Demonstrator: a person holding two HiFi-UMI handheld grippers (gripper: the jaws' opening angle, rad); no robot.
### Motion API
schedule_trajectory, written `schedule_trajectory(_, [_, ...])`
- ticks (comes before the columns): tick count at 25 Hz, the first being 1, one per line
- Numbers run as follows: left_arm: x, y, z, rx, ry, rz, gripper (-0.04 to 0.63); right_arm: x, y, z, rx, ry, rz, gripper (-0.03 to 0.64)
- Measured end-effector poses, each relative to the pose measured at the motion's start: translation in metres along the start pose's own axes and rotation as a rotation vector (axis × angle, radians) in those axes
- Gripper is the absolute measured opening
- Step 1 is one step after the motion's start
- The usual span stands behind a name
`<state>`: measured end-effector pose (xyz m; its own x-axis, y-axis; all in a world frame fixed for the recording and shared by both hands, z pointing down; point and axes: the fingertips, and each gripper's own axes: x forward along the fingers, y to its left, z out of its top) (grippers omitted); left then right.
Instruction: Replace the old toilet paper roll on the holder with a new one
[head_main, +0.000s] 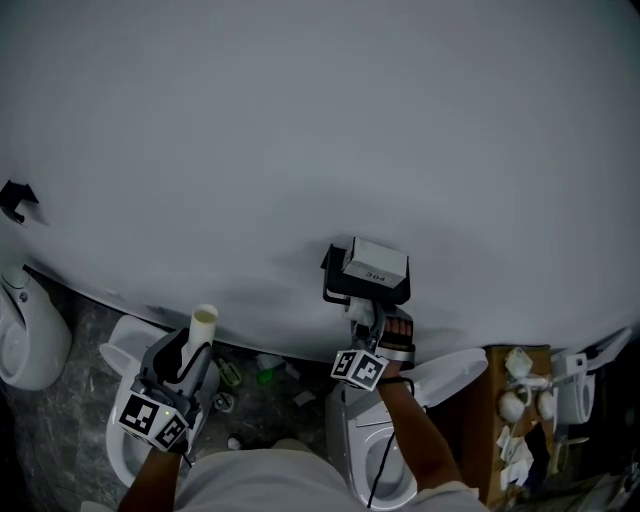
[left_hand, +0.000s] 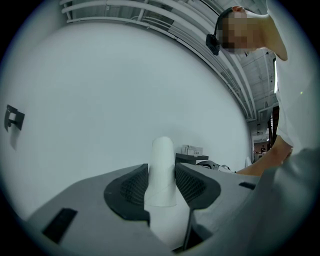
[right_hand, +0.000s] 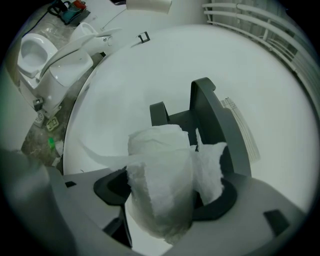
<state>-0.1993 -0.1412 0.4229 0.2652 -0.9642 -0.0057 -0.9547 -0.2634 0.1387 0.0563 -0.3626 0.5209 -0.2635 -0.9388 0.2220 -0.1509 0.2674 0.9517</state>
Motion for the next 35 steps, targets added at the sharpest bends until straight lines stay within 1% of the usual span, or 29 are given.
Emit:
schedule_trajectory(4, [0.001, -0.003, -0.005, -0.014, 0.001, -0.004, 0.172, -0.002, 0.003, 0.004, -0.017, -0.012, 0.010, 0.318])
schedule_trajectory(9, [0.000, -0.005, -0.007, -0.022, 0.002, -0.010, 0.172, -0.002, 0.004, 0.006, -0.013, -0.007, 0.012, 0.318])
schedule_trajectory(15, [-0.004, -0.004, -0.009, -0.027, 0.001, -0.005, 0.172, 0.000, 0.007, 0.012, -0.010, -0.015, 0.018, 0.318])
schedule_trajectory(24, [-0.014, 0.000, -0.006, -0.031, -0.008, 0.005, 0.172, -0.003, 0.006, 0.034, -0.002, -0.027, 0.020, 0.318])
schedule_trajectory(35, [-0.027, 0.007, -0.009, -0.041, -0.001, 0.021, 0.172, -0.001, 0.014, 0.044, 0.007, -0.042, 0.026, 0.318])
